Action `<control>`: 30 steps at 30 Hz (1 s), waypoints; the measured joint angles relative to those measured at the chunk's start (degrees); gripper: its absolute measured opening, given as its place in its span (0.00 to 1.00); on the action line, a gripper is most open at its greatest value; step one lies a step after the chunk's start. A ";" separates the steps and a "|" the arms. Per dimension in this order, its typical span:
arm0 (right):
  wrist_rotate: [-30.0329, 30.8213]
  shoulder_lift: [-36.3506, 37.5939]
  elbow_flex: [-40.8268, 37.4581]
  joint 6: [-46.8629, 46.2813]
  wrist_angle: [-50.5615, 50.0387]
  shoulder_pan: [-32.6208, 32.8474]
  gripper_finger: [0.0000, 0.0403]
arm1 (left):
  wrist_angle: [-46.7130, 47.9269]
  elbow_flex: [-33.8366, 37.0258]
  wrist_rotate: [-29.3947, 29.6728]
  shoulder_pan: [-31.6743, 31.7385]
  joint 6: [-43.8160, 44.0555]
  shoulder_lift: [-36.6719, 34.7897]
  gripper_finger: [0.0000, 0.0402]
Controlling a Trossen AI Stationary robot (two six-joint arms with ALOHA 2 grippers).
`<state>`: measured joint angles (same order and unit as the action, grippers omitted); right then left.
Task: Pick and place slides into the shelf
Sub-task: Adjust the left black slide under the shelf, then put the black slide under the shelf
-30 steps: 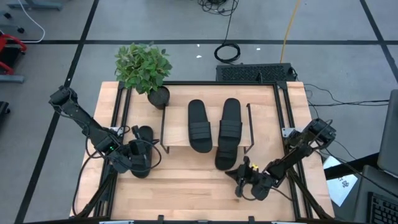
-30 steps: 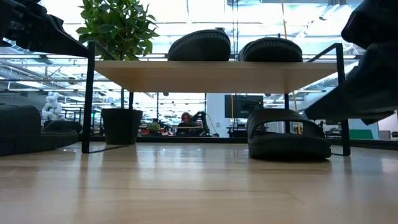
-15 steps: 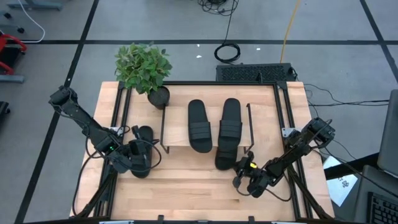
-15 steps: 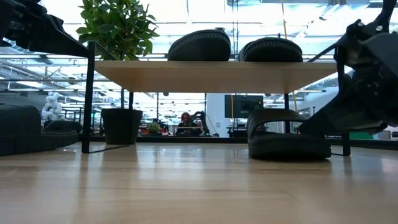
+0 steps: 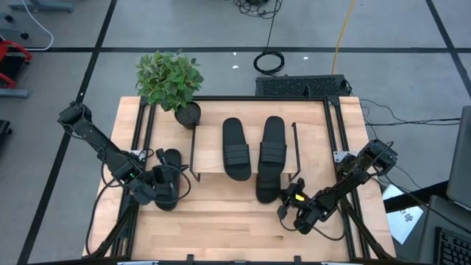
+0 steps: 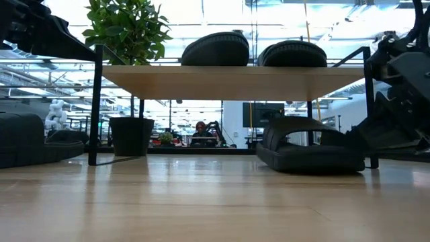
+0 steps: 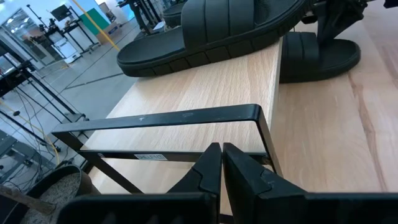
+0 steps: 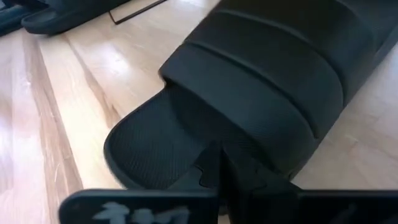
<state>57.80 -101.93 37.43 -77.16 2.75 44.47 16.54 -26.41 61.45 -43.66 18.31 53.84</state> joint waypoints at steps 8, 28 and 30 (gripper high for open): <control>2.24 0.88 3.04 10.19 0.47 1.05 0.00 | -0.07 0.00 -0.26 0.02 0.07 0.02 0.05; -5.50 26.96 3.79 69.81 9.47 8.15 0.00 | -2.74 0.00 2.14 -6.08 -10.54 0.04 0.05; -15.50 31.76 2.34 76.50 9.63 6.93 0.00 | -5.19 0.00 2.49 -7.85 -14.86 0.04 0.05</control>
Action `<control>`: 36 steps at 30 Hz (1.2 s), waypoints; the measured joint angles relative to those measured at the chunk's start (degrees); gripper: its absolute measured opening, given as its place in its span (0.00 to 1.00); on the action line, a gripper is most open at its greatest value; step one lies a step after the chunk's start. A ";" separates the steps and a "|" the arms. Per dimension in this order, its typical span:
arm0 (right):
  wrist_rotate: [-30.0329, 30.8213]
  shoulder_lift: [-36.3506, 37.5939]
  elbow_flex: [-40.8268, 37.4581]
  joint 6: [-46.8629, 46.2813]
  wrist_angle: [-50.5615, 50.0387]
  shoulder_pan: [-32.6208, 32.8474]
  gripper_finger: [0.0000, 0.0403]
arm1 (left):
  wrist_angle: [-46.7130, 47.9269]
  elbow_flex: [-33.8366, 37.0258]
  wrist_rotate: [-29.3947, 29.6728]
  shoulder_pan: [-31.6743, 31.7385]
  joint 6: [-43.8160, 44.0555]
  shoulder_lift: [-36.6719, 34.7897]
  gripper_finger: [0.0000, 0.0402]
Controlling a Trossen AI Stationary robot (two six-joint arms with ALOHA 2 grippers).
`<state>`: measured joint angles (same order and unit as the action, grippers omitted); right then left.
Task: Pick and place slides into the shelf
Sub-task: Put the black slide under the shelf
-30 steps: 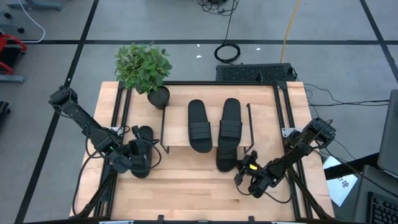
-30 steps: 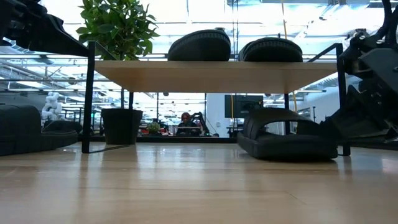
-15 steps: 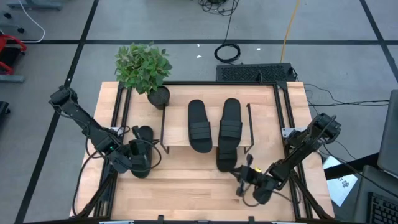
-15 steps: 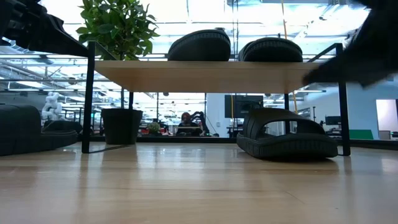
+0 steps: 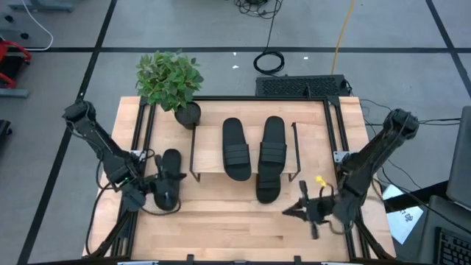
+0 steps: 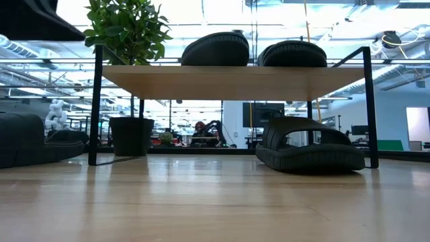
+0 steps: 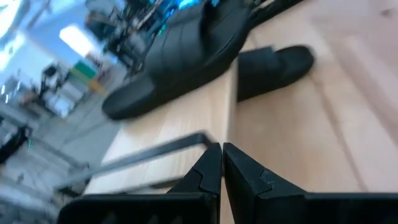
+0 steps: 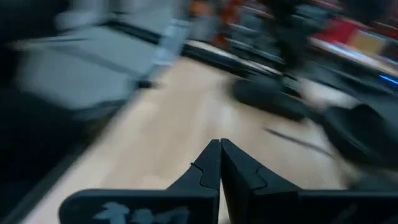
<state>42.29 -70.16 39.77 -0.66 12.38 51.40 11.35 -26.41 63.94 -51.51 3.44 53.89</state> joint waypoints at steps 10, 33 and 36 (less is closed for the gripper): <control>-28.65 18.04 -17.40 11.84 19.29 -15.23 0.00 | -27.97 0.00 -25.79 0.51 -36.11 0.00 0.01; -22.62 53.44 -28.23 6.91 0.16 -21.78 0.00 | -4.01 0.00 -9.08 -8.56 -30.06 -19.00 0.00; -22.72 53.63 -29.25 5.96 0.09 -21.77 0.00 | -0.17 0.00 -8.26 -8.56 -29.44 -21.92 0.00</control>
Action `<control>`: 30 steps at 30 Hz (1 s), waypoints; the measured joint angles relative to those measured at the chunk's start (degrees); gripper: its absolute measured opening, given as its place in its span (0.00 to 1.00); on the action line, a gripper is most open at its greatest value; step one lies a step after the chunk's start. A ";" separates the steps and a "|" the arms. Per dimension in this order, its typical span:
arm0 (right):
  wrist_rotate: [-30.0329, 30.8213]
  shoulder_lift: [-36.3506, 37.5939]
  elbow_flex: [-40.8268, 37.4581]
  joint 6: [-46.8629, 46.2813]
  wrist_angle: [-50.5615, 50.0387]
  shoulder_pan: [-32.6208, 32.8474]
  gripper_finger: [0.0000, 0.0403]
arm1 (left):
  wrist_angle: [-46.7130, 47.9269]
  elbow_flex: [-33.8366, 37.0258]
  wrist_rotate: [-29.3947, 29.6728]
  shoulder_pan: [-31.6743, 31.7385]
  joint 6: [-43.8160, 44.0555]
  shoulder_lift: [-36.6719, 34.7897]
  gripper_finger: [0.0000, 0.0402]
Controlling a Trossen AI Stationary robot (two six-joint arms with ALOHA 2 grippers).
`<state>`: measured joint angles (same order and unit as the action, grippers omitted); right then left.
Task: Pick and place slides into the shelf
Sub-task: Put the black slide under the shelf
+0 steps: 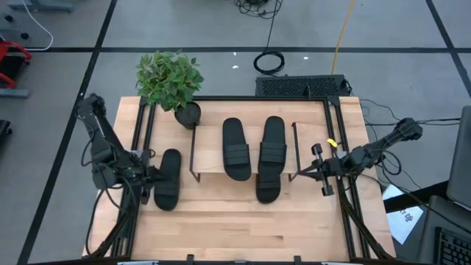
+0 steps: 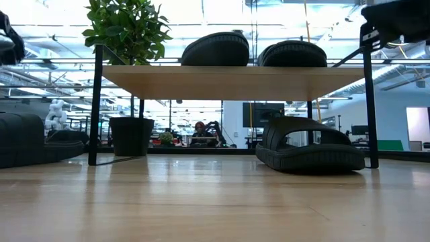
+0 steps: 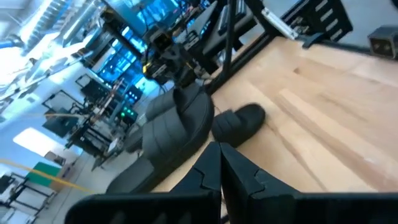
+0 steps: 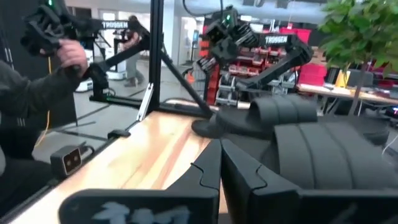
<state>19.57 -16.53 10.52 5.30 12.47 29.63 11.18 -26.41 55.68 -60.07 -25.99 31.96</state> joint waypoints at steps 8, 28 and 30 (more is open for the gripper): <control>-0.09 0.08 -4.23 -1.67 5.26 0.00 0.00 | 2.10 0.24 6.51 0.42 6.85 -6.93 0.00; -4.58 0.59 -7.78 3.34 18.03 -0.06 0.00 | -30.97 21.38 -24.45 24.88 -2.75 -20.51 0.00; -4.54 0.66 -7.78 4.60 20.45 -0.07 0.00 | -30.47 21.38 -19.79 25.91 1.58 -20.50 0.01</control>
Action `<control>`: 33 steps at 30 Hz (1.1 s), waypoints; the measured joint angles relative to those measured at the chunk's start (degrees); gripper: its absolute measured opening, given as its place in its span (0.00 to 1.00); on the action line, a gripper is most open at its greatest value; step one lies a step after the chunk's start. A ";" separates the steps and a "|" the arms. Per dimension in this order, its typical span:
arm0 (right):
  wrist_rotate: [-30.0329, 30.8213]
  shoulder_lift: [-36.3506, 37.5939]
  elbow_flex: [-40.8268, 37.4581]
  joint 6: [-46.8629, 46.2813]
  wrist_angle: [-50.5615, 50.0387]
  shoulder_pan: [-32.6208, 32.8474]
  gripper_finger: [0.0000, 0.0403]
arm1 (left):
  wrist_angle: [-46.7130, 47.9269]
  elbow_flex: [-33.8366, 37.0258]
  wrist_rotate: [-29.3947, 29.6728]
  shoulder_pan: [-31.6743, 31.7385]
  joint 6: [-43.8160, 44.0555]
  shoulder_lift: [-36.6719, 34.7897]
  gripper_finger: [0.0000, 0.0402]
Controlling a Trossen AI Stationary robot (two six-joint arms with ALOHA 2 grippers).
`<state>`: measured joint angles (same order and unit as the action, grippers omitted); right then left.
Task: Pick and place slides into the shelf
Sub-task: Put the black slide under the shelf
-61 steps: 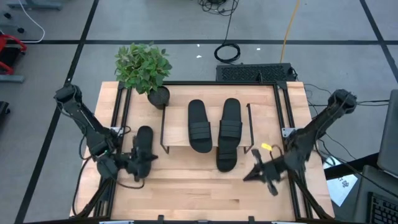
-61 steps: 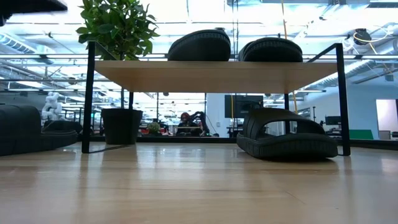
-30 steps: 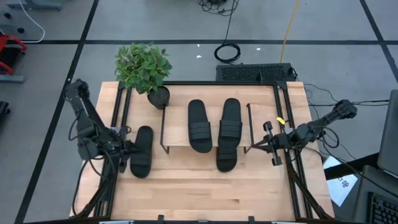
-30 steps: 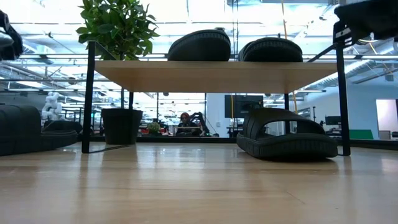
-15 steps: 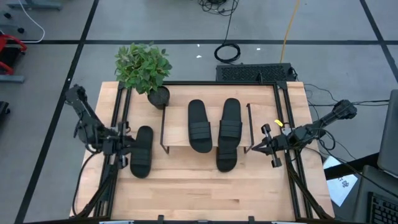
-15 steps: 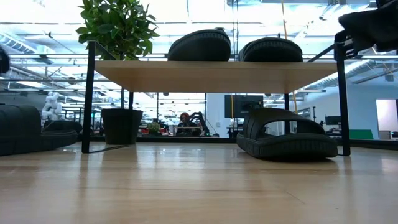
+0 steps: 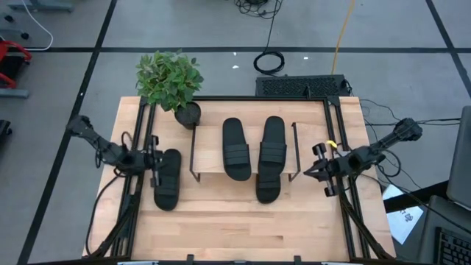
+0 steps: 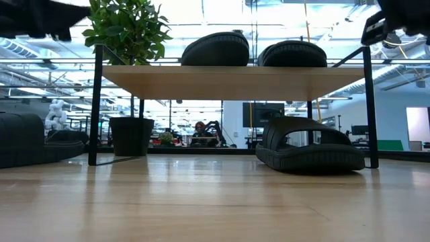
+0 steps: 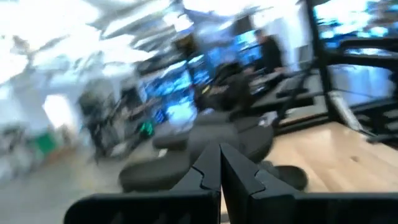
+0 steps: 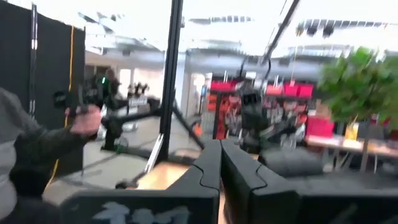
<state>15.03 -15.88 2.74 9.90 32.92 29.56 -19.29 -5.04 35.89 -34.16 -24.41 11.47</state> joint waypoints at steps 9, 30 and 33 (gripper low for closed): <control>6.64 -0.02 -0.07 15.06 7.68 0.02 0.00 | 5.58 -7.59 -2.00 -0.57 -3.21 8.32 0.01; 15.18 -0.07 0.74 8.42 0.44 0.04 0.00 | 28.83 -48.85 54.16 -24.97 13.17 49.89 0.01; 15.19 -0.11 0.74 8.36 0.23 0.04 0.00 | 27.39 -51.60 54.19 -26.48 11.61 51.88 0.00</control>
<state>30.22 -15.99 3.49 18.26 33.15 29.61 8.10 -56.63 90.08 -60.64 -12.80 63.35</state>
